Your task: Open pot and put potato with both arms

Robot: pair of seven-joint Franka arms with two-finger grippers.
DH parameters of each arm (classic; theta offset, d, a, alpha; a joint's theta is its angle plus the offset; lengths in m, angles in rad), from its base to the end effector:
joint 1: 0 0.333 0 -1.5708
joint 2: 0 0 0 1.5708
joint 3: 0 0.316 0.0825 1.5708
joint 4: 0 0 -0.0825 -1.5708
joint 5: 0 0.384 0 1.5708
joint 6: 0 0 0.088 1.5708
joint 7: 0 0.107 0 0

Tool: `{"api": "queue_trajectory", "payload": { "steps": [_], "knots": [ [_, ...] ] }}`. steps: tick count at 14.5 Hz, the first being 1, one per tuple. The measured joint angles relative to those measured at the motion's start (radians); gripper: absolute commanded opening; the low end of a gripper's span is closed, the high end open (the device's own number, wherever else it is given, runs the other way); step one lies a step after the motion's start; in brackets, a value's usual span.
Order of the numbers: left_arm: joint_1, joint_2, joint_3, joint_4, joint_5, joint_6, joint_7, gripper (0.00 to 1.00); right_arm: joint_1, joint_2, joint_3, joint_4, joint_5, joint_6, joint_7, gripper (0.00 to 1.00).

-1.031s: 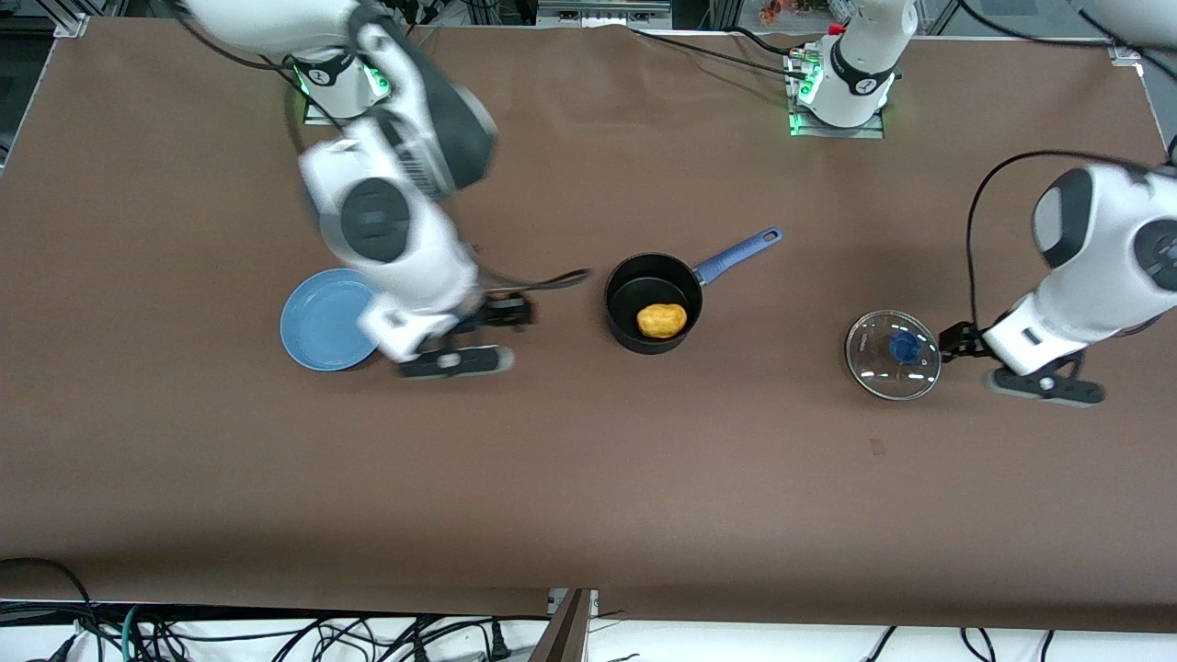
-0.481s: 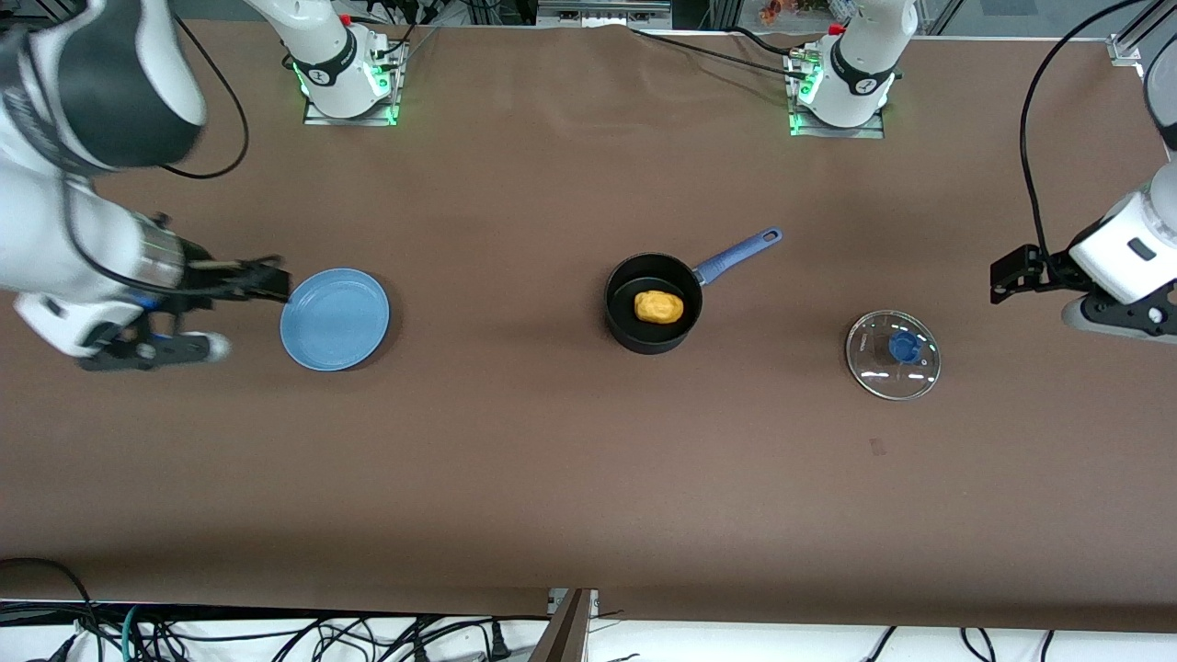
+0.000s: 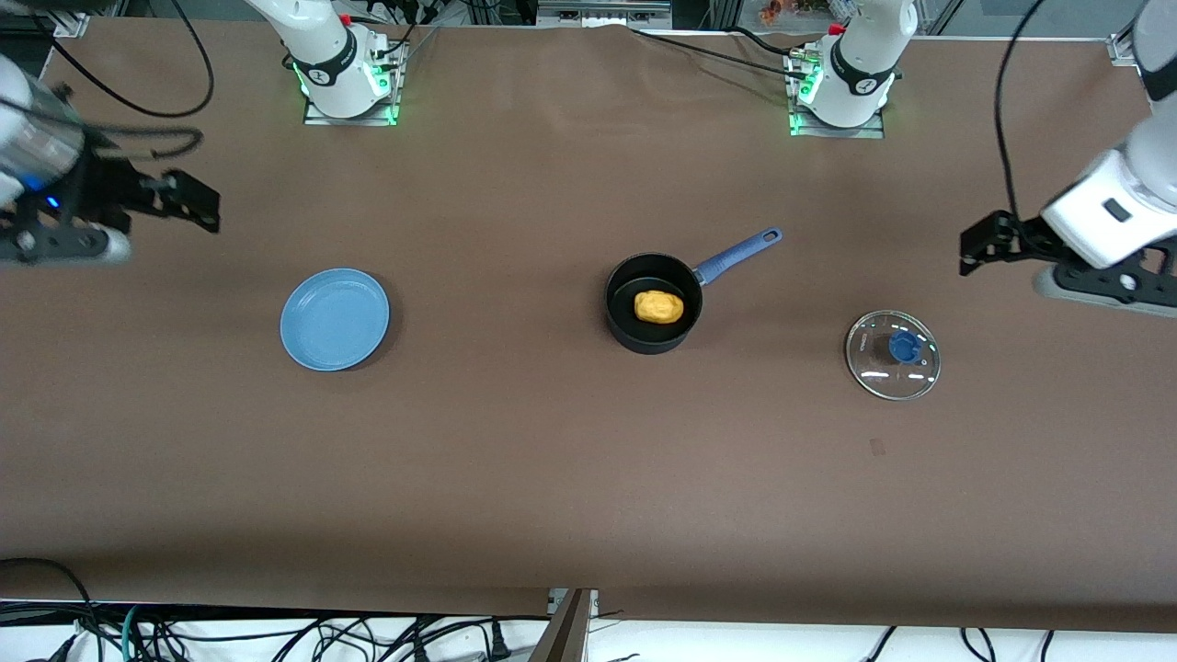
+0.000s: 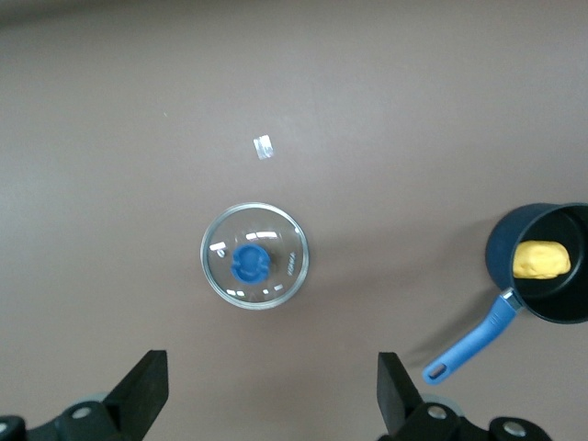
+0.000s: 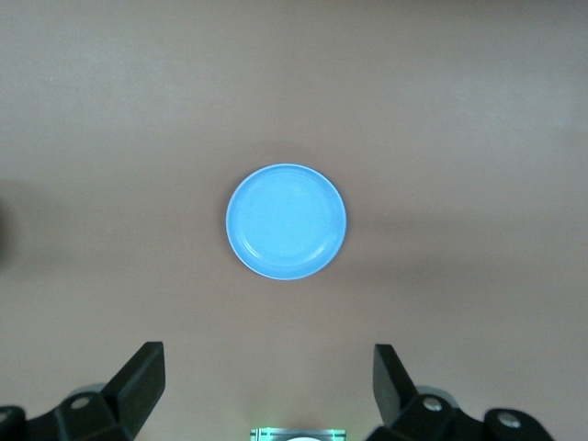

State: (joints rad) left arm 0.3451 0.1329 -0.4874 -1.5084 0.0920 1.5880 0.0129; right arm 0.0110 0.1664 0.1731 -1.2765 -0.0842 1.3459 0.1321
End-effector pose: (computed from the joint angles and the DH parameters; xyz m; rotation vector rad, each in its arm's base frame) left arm 0.5887 -0.0564 0.5874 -3.0995 0.2423 0.0558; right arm 0.5744 0.0858 0.6482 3.0698 0.0554 -0.1307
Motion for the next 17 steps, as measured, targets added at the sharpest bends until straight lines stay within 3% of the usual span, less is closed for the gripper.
{"api": "queue_trajectory", "payload": {
  "steps": [3,8,10,17],
  "knots": [
    [-0.167,-0.052,0.174,-0.060,-0.012,-0.003,-0.019,1.00,-0.004,-0.062,-0.035,-0.072,0.000,0.025,-0.019,1.00],
    [-0.478,-0.115,0.568,-0.118,-0.053,-0.003,-0.018,1.00,-0.008,-0.074,-0.054,-0.148,0.001,0.033,-0.084,1.00],
    [-0.500,-0.118,0.601,-0.119,-0.060,-0.003,-0.017,1.00,-0.008,-0.075,-0.056,-0.149,0.001,0.033,-0.092,1.00],
    [-0.524,-0.117,0.596,-0.117,-0.061,0.002,-0.019,1.00,-0.008,-0.075,-0.056,-0.149,0.001,0.033,-0.101,1.00]
  ]
}}
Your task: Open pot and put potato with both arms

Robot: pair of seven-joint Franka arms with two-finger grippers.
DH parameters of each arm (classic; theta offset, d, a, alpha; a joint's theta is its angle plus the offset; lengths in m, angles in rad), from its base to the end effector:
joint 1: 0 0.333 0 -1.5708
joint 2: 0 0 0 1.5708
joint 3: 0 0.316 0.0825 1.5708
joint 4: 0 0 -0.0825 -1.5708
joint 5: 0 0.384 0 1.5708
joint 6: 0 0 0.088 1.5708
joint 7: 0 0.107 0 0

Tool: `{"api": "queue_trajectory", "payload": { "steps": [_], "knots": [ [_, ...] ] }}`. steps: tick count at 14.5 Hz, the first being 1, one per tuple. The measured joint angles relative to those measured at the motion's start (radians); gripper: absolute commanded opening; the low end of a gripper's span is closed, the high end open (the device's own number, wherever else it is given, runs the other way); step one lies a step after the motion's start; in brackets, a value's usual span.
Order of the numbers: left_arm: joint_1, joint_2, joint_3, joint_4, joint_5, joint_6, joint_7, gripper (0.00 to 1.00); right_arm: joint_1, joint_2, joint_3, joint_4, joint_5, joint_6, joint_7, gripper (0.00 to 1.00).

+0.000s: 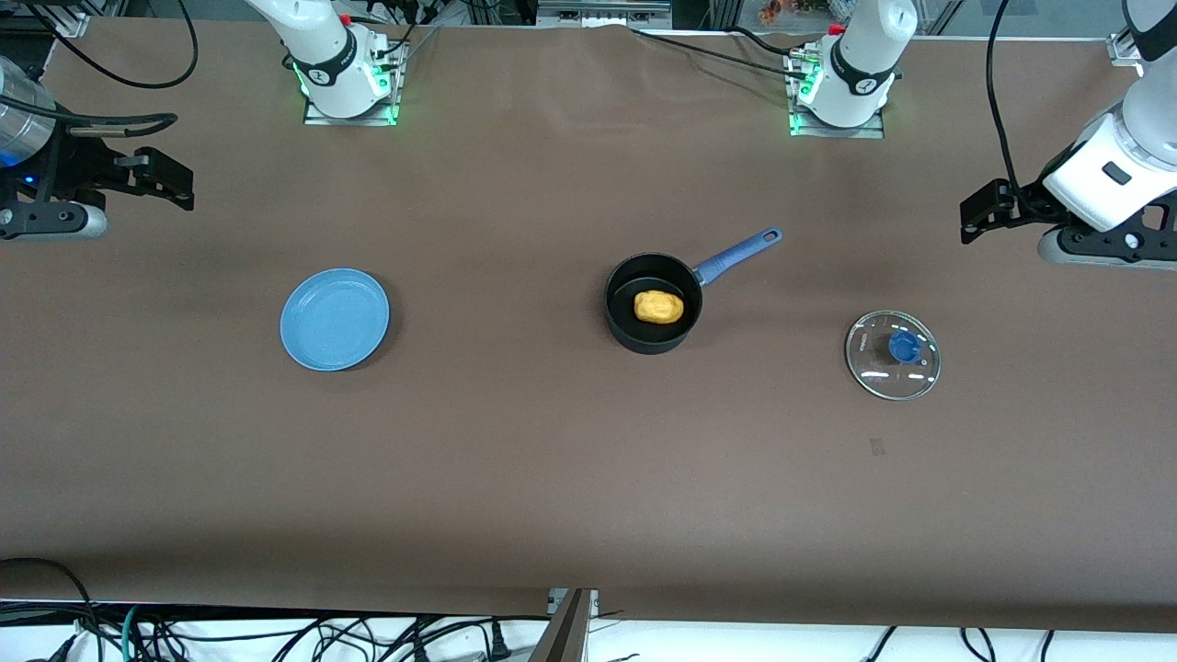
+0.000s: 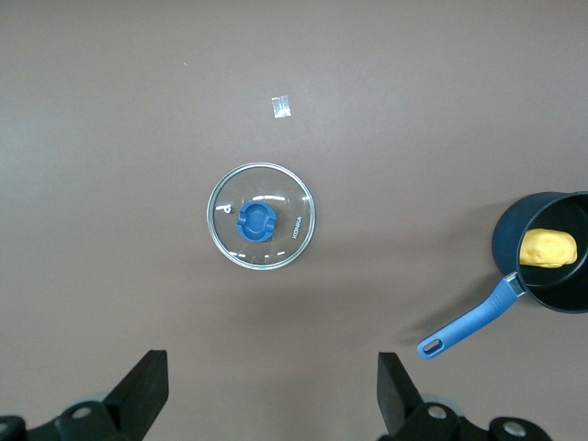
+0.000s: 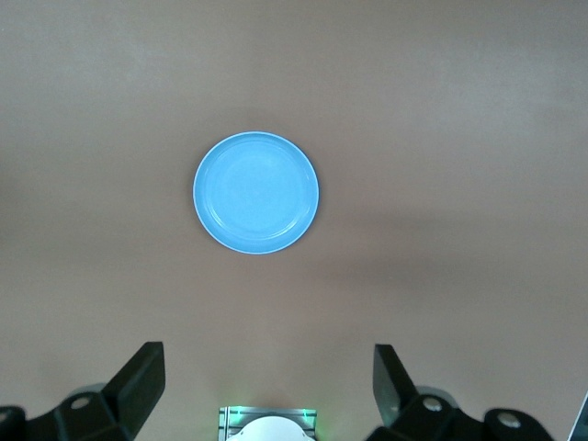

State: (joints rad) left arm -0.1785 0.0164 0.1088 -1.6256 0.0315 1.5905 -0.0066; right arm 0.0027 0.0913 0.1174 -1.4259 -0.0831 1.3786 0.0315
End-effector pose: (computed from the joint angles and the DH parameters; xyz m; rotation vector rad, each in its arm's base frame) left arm 0.5578 -0.0361 0.5913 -3.1038 0.1001 0.0778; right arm 0.5597 0.0539 0.6256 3.0505 0.1200 -0.2021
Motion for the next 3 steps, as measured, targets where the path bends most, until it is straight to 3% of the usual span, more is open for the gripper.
{"api": "queue_trajectory", "payload": {
  "steps": [3],
  "knots": [
    [0.000,0.026,0.002,0.024,0.000,0.009,0.001,1.00,0.000,0.000,0.000,0.000,0.000,0.000,-0.002,1.00]
  ]
}}
